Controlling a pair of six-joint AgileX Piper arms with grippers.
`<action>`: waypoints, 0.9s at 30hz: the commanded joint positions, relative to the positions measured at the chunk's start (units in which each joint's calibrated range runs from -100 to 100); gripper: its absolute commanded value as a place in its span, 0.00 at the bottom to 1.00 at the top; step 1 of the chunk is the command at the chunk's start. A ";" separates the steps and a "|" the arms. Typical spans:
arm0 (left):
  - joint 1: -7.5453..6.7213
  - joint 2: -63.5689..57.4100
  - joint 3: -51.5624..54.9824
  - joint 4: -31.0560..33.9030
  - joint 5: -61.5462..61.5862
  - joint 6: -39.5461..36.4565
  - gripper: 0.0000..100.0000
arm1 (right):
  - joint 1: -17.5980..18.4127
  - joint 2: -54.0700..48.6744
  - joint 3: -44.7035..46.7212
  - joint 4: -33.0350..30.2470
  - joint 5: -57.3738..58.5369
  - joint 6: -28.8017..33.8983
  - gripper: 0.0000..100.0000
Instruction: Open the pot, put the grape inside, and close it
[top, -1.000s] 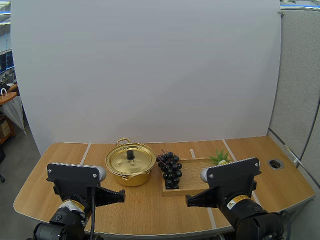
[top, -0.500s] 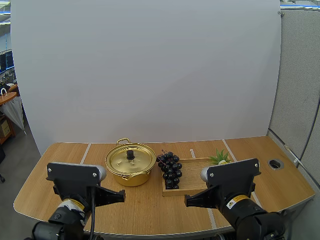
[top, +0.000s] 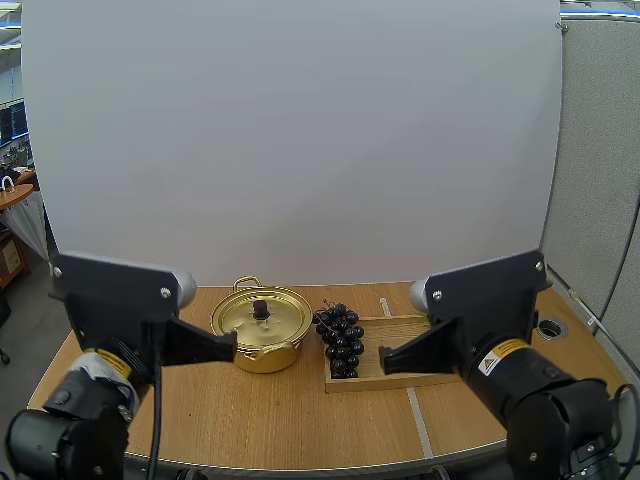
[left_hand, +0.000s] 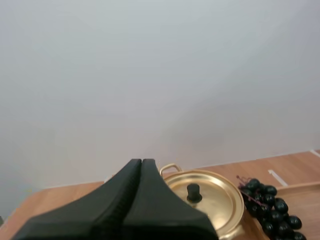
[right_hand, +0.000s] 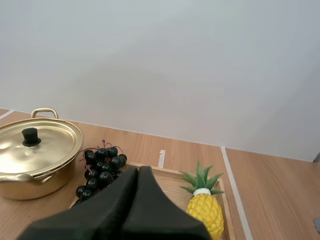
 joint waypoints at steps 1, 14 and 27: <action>0.18 -0.15 -5.98 0.11 4.11 0.21 0.00 | -0.20 -0.27 -6.93 -1.29 6.45 0.64 0.00; 0.18 8.60 -21.08 0.01 27.47 0.32 0.00 | -0.20 4.13 -22.60 -6.74 33.64 10.29 0.00; 0.18 31.73 -27.65 -6.75 29.97 6.89 0.00 | -0.20 23.87 -30.23 -7.89 37.51 11.54 0.00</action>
